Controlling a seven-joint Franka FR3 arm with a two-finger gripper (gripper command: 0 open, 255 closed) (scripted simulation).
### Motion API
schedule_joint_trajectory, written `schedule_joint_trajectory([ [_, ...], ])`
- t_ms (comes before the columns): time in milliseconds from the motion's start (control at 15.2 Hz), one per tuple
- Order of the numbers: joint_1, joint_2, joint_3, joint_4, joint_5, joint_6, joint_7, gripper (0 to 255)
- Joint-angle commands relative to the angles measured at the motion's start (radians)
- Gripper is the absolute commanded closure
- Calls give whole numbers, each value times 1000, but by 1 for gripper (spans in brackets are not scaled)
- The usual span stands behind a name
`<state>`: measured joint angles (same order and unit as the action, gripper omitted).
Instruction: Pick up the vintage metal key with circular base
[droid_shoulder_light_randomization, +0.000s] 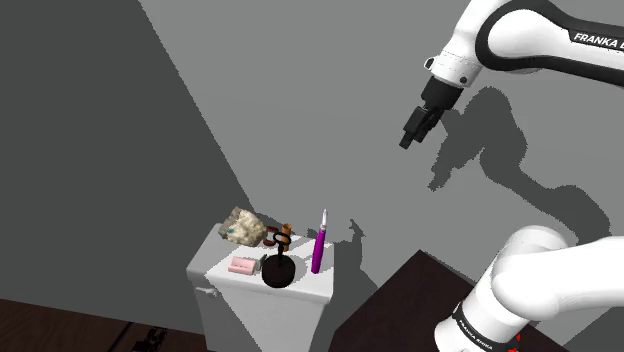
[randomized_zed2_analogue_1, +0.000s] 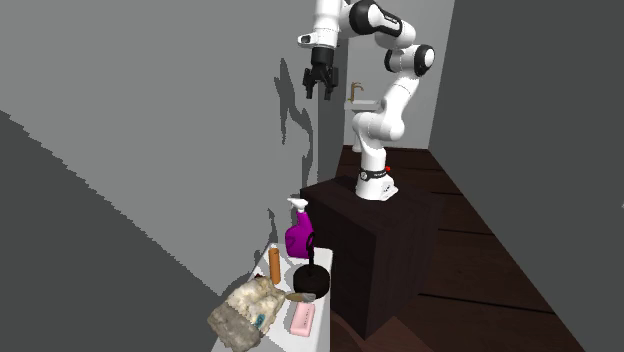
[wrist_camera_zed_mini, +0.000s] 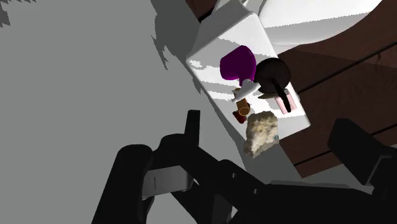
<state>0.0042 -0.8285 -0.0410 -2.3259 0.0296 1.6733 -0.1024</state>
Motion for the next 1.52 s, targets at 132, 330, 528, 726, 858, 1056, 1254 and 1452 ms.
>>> schedule_joint_trajectory([
  [132, 15, 42, 14, -22, 6, 53, -6, 0],
  [330, 37, 112, 34, -48, 14, 133, -15, 0],
  [528, 58, 190, 55, -65, 21, 211, -24, 0],
  [726, 79, 276, 76, -72, 26, 287, -32, 0],
  [858, 92, 336, 90, -71, 28, 336, -37, 0],
  [1056, 109, 432, 112, -63, 28, 407, -44, 0],
  [1254, 125, 532, 134, -45, 24, 472, -48, 0],
  [1452, 141, 635, 156, -19, 15, 532, -49, 0],
])
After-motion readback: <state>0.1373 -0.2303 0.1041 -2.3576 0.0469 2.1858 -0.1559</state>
